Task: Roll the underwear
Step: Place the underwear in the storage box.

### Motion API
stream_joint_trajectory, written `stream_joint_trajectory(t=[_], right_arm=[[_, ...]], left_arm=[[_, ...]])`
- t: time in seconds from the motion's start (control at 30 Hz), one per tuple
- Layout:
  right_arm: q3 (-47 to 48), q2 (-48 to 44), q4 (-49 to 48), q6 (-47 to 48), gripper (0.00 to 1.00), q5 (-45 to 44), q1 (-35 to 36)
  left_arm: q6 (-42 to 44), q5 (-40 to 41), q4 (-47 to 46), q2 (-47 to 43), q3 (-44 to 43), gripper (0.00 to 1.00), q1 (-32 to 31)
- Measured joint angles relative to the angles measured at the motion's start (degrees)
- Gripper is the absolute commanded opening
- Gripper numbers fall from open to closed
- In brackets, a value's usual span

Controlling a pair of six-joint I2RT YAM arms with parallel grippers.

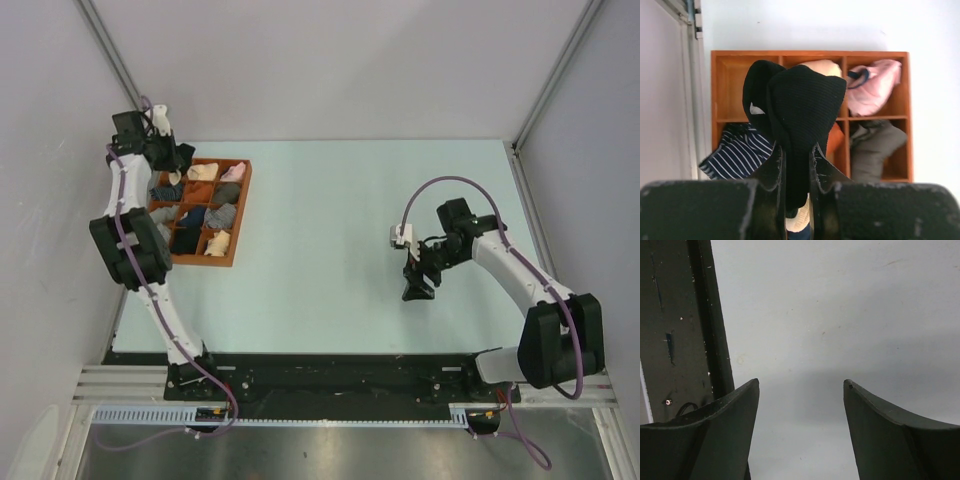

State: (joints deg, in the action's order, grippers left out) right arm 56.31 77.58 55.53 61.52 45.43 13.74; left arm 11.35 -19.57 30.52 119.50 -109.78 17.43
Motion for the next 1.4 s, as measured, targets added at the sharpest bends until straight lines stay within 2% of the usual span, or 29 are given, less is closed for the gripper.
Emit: stream_joint_trajectory(t=[0.2, 0.37, 0.47, 0.73, 1.13, 1.4], right_arm=[[1.6, 4.28, 1.55, 0.17, 0.7, -0.52, 0.0], [2.47, 7.61, 2.69, 0.35, 0.69, -1.2, 0.0], [2.82, 8.61, 3.63, 0.63, 0.69, -1.44, 0.0], [3.96, 11.15, 5.29, 1.53, 0.69, -1.44, 0.0], [5.55, 15.61, 8.31, 3.04, 0.69, -1.42, 0.2], [6.05, 15.63, 9.55, 3.5, 0.69, -1.42, 0.55]], left_arm=[[1.79, 3.1, 1.33, 7.41, -8.66, 0.01, 0.0], [1.77, 4.59, 1.25, 10.95, -11.13, 0.02, 0.07], [1.79, 4.96, 0.52, 13.25, -12.66, 0.08, 0.09], [2.08, 4.9, -1.64, 18.88, -16.74, 0.1, 0.74], [2.58, 4.63, -2.29, 23.3, -20.02, 0.2, 2.1], [2.73, 4.37, -2.05, 24.28, -20.85, 0.21, 2.1]])
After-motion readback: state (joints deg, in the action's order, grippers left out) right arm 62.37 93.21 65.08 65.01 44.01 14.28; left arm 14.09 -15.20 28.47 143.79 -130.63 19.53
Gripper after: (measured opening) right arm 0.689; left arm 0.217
